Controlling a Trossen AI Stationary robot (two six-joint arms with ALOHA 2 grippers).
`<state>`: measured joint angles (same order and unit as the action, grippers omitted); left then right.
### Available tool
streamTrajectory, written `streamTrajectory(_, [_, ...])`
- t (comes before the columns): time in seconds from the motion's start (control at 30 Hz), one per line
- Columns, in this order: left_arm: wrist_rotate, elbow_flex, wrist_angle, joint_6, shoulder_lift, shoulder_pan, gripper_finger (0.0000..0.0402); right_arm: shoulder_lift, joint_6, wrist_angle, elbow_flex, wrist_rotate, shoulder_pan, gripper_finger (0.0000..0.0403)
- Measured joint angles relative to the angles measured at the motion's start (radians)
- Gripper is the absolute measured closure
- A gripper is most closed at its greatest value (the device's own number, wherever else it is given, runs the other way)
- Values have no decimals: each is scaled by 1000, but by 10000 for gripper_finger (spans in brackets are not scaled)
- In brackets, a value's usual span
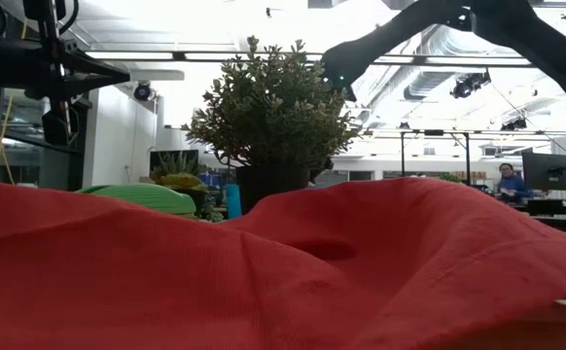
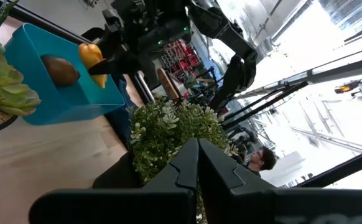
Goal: Pick and placing Produce into tupperware
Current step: Put the yellow banana into the blue bin, then put the green corn into the blue bin
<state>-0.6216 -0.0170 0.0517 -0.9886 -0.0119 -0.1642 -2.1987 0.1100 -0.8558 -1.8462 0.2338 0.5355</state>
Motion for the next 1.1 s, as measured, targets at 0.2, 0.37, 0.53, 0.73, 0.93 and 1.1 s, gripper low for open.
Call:
streamTrajectory(0.2, [0,0,0,0,0,0,401,-8,-4,4,0,0,-2,265])
streamTrajectory(0.37, [0,0,0,48,0,0,401,-8,-23,-1,0,6,-1,253])
streamTrajectory(0.53, [0,0,0,65,0,0,401,-8,-24,0,0,10,-1,214])
streamTrajectory(0.73, [2,0,0,68,0,0,401,-8,-24,8,0,10,-1,193])
streamTrajectory(0.93, [10,0,0,68,0,0,401,11,-73,34,0,22,11,198])
streamTrajectory(1.1, [38,0,0,68,0,0,401,79,-114,86,0,34,28,203])
